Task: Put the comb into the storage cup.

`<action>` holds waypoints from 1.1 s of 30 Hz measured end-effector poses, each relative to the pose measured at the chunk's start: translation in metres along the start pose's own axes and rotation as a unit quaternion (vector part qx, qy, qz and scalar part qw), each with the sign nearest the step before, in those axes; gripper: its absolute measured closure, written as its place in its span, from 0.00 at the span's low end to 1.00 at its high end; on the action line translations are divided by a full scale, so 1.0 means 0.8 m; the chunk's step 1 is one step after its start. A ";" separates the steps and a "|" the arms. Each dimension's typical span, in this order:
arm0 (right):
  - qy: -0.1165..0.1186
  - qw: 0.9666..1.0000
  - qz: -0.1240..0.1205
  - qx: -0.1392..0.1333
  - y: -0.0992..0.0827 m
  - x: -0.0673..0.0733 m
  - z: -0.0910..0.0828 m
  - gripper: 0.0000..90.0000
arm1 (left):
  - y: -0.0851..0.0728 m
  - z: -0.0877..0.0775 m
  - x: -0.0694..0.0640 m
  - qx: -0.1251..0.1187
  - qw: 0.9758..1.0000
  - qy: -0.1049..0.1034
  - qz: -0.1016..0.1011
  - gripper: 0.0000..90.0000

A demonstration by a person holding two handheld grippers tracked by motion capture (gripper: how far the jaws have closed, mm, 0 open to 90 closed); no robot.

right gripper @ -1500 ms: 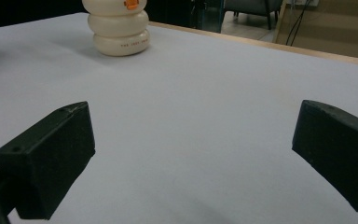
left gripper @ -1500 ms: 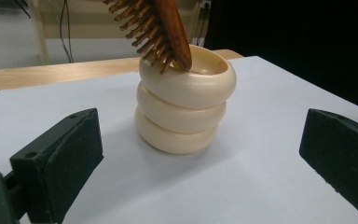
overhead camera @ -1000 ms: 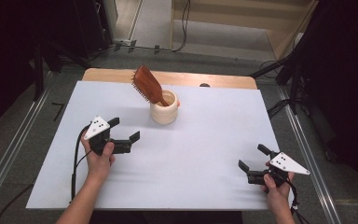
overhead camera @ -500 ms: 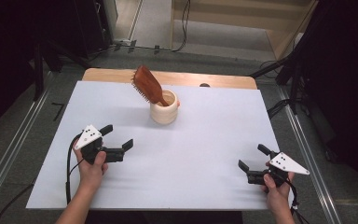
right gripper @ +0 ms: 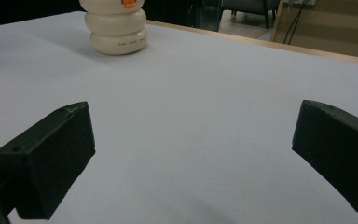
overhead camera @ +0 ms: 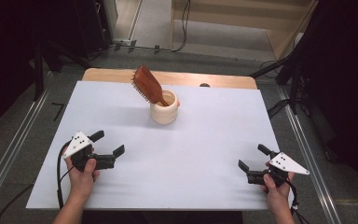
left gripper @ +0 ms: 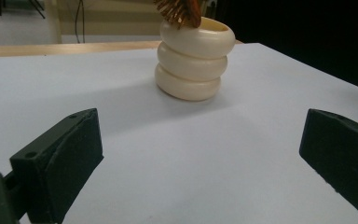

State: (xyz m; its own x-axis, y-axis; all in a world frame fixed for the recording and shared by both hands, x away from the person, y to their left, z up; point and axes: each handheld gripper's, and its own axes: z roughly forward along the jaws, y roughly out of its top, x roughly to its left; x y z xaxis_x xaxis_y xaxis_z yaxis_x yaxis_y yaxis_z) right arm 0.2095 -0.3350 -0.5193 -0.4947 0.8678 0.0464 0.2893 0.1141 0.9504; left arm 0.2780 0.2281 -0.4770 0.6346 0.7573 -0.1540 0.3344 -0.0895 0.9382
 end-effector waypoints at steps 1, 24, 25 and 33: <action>0.000 1.000 0.001 0.000 0.000 0.000 0.000 0.00 | -0.001 -0.002 0.001 -0.001 1.000 0.001 -0.002 0.00; -0.003 1.000 0.001 0.001 0.000 0.000 0.000 0.00 | -0.019 -0.051 0.017 0.004 1.000 0.023 -0.003 0.00; -0.003 1.000 0.001 0.000 0.000 0.000 0.000 0.00 | -0.020 -0.052 0.018 0.005 1.000 0.023 -0.002 0.00; -0.003 1.000 0.001 0.001 0.000 0.000 0.000 0.00 | -0.026 -0.062 0.024 0.015 1.000 0.025 0.004 0.00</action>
State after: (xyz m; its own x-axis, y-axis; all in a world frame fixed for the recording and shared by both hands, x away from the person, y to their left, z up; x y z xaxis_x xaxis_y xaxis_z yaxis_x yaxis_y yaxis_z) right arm 0.2092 -0.3351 -0.5193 -0.4888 0.8711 0.0464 0.2916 0.1131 0.9498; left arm 0.2484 0.2765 -0.4842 0.6017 0.7882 -0.1295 0.3503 -0.1147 0.9296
